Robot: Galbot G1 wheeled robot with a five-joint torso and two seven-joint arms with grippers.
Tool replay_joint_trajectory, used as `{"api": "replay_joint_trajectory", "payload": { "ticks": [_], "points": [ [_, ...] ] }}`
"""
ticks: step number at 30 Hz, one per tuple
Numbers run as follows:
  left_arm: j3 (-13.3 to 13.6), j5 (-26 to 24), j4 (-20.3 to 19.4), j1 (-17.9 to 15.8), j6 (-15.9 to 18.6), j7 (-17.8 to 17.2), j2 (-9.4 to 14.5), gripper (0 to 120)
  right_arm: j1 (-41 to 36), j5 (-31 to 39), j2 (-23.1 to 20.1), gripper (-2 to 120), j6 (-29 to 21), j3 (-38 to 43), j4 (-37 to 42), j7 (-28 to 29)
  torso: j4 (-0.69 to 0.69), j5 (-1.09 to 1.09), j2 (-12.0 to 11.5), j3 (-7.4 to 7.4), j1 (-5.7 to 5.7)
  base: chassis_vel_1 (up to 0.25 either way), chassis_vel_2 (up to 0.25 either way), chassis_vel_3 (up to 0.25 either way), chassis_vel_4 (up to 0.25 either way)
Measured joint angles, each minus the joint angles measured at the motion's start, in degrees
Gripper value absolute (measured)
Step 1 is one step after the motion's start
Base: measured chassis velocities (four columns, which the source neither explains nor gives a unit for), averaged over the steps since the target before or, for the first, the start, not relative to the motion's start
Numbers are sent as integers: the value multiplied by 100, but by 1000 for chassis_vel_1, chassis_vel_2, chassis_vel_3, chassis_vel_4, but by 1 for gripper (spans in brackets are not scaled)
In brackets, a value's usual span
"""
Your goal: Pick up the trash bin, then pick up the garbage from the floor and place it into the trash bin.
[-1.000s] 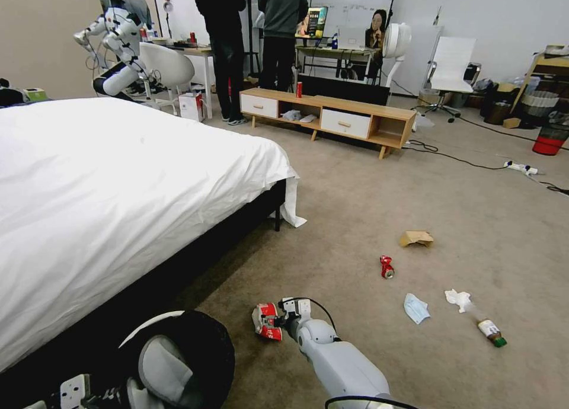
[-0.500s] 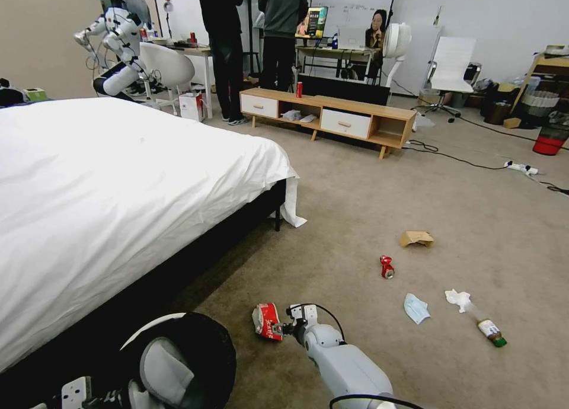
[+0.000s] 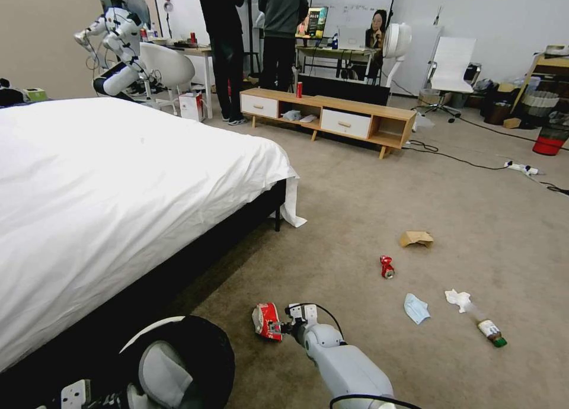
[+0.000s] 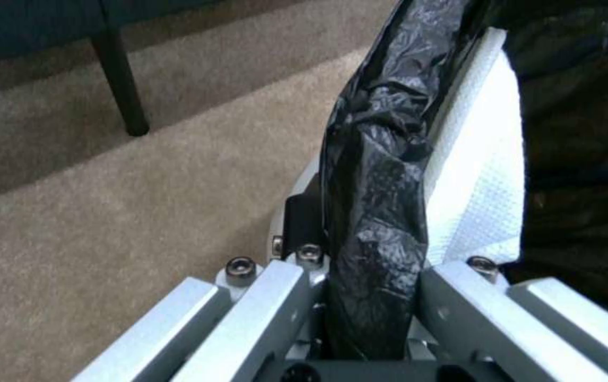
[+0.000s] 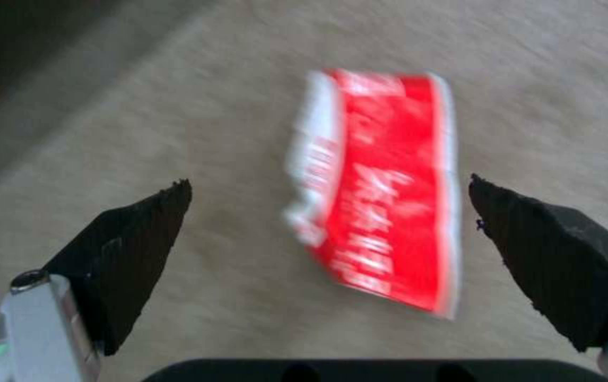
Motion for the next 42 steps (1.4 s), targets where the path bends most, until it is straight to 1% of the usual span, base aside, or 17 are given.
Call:
{"api": "replay_joint_trajectory", "payload": {
  "ticks": [1, 2, 4, 8, 10, 11, 12, 15, 17, 18, 20, 21, 23, 24, 26, 35, 42],
  "points": [
    [0, 0, 0, 0, 0, 0, 0, 1, 0, 0, 0, 100, 0, 0, 0, 0, 0, 0, 0, 0, 0, 0, 0, 0, 0],
    [14, 0, 48, -62, 0, 2, 0, 1, -154, 178, -196, 100, 41, -95, 452, 109, 4, 4, 0, 0, 0, 0, 0, 0, 0],
    [41, 1, 91, -132, 0, 1, -11, 1, -316, 385, -513, 100, 96, -142, 963, 233, -6, -6, 0, 0, 0, 0, 0, 0, 0],
    [75, -1, 111, -203, -1, 9, -19, 1, -494, 713, -836, 100, 92, -190, 1590, 410, -7, -2, 0, 0, 0, 0, 0, 0, 0],
    [86, -12, 144, -286, -1, 2, -21, 1, -668, 971, -1116, 100, 119, -178, 2203, 544, -1, -2, 0, 0, 0, 0, 0, 0, 0],
    [86, -12, 144, -286, -1, 2, -21, 1, -668, 971, -1116, 100, 119, -178, 2203, 544, -1, -2, 0, 0, 0, 0, 0, 0, 0],
    [87, -28, 171, -320, -1, -9, -21, 1, -798, 1079, -1294, 100, 162, -88, 2655, 582, 0, 0, 0, 0, 0, 0, 0, 0, 0],
    [86, -43, 200, -343, -1, -14, -9, 1, -943, 1129, -1465, 100, 246, 52, 3078, 588, -1, 0, 0, 0, 0, 0, 0, 0, 0],
    [87, -69, 268, -392, 0, -21, 43, 1, -1289, 1138, -1799, 100, 475, 449, 3809, 524, -2, -2, 0, 0, 0, 0, 0, 0, 0],
    [87, -69, 268, -392, 0, -21, 43, 1, -1289, 1138, -1799, 100, 475, 449, 3809, 524, -2, -2, 0, 0, 0, 0, 0, 0, 0],
    [101, -121, 314, -449, 0, -47, 108, 1, -1647, 1172, -2175, 100, 645, 950, 4406, 419, -3, 1, 0, 0, 0, 0, 0, 0, 0],
    [101, -121, 314, -449, 0, -47, 108, 1, -1647, 1172, -2175, 100, 645, 950, 4406, 419, -3, 1, 0, 0, 0, 0, 0, 0, 0],
    [144, -146, 333, -461, 0, -58, 160, 1, -1973, 1171, -2615, 100, 824, 1563, 4948, 261, -3, 0, 0, 0, 0, 0, 0, 0, 0],
    [144, -146, 333, -461, 0, -58, 160, 1, -1973, 1171, -2615, 100, 824, 1563, 4948, 261, -3, 0, 0, 0, 0, 0, 0, 0, 0],
    [185, -156, 333, -465, -1, -60, 190, 1, -2260, 1134, -2990, 100, 946, 2084, 5399, 182, -4, -1, 0, 0, 0, 0, 0, 0, 0],
    [295, -201, 345, -513, 0, -118, 286, 1, -3126, 800, -3505, 100, 1362, 3407, 6351, 109, -2, 1, 0, -1, 0, 0, 0, 0, 0],
    [375, -218, 345, -639, -1, -123, 257, 1, -3767, 594, -3604, 100, 1480, 4174, 7002, 399, -3, -1, 0, -1, 0, 0, 0, 0, 0]
  ]
}}
